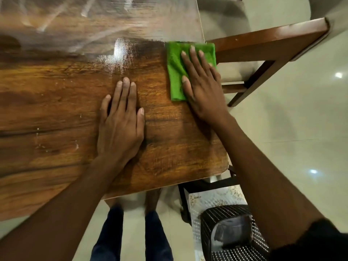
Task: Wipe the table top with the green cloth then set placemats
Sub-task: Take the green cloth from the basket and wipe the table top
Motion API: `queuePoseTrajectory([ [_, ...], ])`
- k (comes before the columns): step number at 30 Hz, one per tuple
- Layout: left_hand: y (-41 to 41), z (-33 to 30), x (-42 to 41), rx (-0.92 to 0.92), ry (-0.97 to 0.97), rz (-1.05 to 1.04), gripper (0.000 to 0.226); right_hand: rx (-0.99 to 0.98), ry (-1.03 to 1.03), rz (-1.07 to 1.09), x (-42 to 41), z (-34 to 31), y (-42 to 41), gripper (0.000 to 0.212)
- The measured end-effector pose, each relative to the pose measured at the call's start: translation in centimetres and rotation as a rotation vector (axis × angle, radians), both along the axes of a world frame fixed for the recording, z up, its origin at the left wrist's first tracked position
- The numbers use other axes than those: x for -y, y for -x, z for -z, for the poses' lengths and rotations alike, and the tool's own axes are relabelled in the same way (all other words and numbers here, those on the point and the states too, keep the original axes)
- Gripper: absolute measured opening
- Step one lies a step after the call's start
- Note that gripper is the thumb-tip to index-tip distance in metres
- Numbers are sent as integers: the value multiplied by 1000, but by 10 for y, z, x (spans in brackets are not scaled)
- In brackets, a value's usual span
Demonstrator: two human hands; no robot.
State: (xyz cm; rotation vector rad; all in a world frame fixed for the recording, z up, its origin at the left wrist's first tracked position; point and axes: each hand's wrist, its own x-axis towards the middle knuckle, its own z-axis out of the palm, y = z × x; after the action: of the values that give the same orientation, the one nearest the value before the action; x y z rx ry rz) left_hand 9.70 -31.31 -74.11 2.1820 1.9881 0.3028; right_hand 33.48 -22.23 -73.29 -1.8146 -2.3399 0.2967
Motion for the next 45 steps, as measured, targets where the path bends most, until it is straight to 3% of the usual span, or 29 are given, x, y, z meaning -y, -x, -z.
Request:
queuePoseTrajectory([
  [10, -4, -4, -1, -21, 44, -16, 64, -76, 161, 196, 203, -18, 8, 64],
  [14, -4, -3, -1, -29, 50, -12, 64, -108, 151, 262, 192, -25, 12, 67],
  [22, 0, 2, 0, -12, 53, -11, 64, 51, 92, 387, 172, -9, 43, 68],
  [29, 39, -11, 7, 121, -4, 64, 62, 46, 72, 369, 179, -9, 105, 67],
  [31, 97, -13, 26, 113, -59, 0, 61, 52, 72, 317, 184, -6, 144, 67],
  [35, 248, -16, 91, 257, -118, -347, 55, 59, 75, 158, 201, -4, 240, 69],
  [38, 349, -18, 164, 242, -103, -608, 53, 52, 99, -28, 215, -5, 327, 71],
  [45, 408, -11, 260, 177, -39, -780, 54, -15, 103, -417, 227, 3, 515, 72],
])
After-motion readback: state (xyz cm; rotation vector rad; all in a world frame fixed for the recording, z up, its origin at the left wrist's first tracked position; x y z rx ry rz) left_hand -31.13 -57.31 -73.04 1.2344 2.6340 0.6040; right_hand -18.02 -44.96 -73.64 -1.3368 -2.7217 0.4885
